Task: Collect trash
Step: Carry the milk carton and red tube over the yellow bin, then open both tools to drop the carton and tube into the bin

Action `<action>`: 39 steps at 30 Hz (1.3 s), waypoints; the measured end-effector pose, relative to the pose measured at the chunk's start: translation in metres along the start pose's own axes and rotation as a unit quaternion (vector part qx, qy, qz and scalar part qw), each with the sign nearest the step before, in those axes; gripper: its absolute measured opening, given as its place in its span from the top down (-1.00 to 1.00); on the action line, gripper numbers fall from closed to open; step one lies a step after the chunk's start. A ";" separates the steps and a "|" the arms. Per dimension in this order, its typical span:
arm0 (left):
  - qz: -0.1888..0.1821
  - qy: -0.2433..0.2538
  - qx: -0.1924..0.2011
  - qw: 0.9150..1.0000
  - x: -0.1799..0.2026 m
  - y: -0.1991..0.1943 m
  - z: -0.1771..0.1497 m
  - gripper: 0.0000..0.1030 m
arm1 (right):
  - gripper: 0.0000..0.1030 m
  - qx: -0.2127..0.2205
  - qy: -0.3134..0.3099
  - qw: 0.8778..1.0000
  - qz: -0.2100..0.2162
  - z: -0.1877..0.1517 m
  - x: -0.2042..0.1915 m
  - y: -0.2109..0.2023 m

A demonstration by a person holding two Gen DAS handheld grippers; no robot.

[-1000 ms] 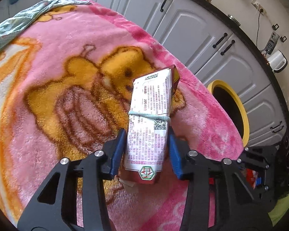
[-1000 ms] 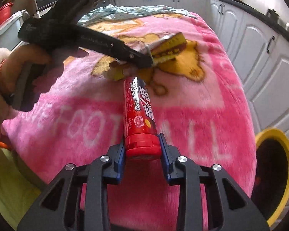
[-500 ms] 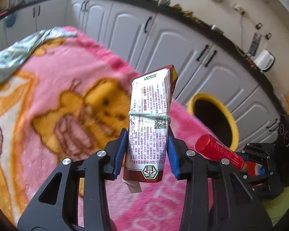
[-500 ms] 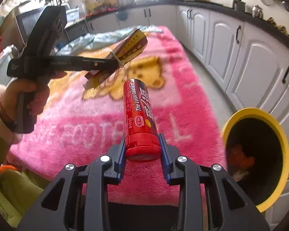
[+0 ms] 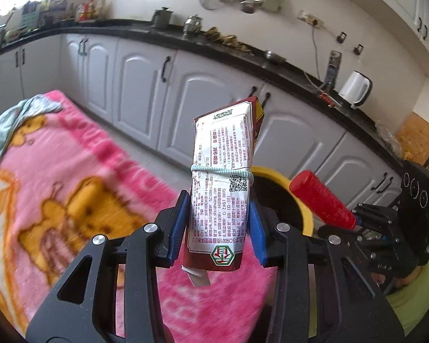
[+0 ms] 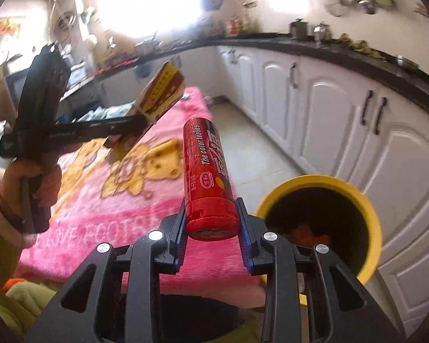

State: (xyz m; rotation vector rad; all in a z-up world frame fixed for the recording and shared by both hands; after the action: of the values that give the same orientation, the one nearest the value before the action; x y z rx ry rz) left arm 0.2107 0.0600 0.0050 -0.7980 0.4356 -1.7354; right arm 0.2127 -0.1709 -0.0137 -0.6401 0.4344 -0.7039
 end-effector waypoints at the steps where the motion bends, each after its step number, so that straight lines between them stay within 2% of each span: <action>1: -0.006 0.004 0.003 1.000 0.007 0.002 0.004 0.39 | 0.43 0.007 0.008 1.000 -0.005 0.001 0.008 -0.007; 10: -0.035 0.027 0.020 0.999 0.055 0.015 0.025 0.39 | 0.43 0.064 0.057 0.995 -0.044 0.003 0.054 -0.055; 19: -0.056 0.041 0.009 0.998 0.090 0.042 0.026 0.39 | 0.43 0.092 0.093 0.989 -0.068 -0.005 0.087 -0.078; 25: -0.068 0.037 -0.019 0.997 0.101 0.077 0.018 0.38 | 0.43 0.082 0.118 0.987 -0.076 -0.014 0.108 -0.067; 39: -0.071 0.038 -0.084 0.993 0.105 0.148 -0.006 0.38 | 0.43 0.027 0.154 0.985 -0.077 -0.041 0.134 -0.015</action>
State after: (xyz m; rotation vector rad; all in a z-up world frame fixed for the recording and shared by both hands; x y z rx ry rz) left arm 0.2935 -0.0856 -0.0651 -0.9026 0.5954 -1.8836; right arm 0.2751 -0.2908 -0.0536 -0.5183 0.6528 -0.9648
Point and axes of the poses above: each gripper's, at about its wrist camera, not at the fingertips, and y roughly the way its jaws point, x to its right, z to its top, the point moved 3 cm from there along y, roughly the way its jaws point, and after that the axes turned 3 degrees about -x, right-handed, at the moved point
